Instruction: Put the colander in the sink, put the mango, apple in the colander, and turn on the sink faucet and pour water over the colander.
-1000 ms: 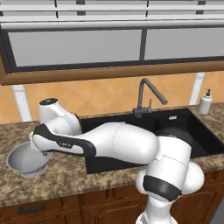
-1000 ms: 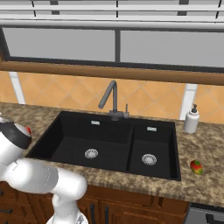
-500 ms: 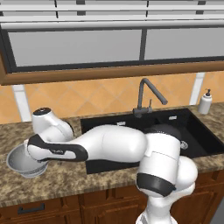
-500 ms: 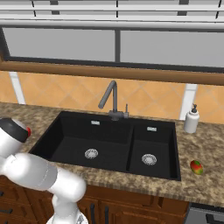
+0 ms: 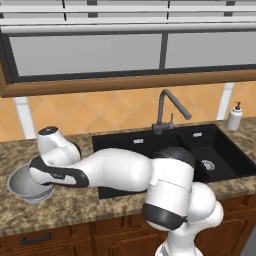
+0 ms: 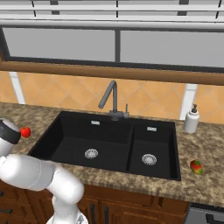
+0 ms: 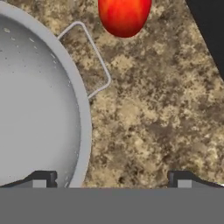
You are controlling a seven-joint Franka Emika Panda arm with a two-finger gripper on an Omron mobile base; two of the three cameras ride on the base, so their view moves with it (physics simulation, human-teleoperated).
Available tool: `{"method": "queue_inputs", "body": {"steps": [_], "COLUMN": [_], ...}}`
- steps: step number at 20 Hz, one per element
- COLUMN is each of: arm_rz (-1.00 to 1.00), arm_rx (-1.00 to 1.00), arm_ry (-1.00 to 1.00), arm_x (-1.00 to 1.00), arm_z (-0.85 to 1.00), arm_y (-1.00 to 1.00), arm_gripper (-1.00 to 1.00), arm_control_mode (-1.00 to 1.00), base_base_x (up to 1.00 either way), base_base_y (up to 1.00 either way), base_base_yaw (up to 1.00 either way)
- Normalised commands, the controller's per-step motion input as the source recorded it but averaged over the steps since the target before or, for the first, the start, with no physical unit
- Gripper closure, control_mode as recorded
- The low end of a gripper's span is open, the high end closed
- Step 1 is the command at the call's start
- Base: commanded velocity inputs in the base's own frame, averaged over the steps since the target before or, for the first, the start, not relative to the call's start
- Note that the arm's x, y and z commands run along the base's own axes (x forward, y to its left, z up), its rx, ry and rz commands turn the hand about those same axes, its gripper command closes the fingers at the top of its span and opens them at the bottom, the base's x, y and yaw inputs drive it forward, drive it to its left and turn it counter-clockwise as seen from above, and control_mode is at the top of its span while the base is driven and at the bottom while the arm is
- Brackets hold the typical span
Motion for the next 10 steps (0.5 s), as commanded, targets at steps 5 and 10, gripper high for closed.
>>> {"method": "queue_inputs", "body": {"steps": [5, 10], "arm_rz": [-0.08, -0.06], "arm_rx": [0.0, 0.0], "arm_ry": [-0.07, -0.04], "arm_x": [0.33, 0.23], "arm_z": [-0.18, -0.19], "arm_y": [0.22, 0.18], "arm_gripper": [-1.0, -1.0], "arm_control_mode": [-1.0, -1.0], "base_base_x": [0.0, 0.0], "base_base_y": [0.0, 0.0], "base_base_yaw": [0.0, 0.0]}}
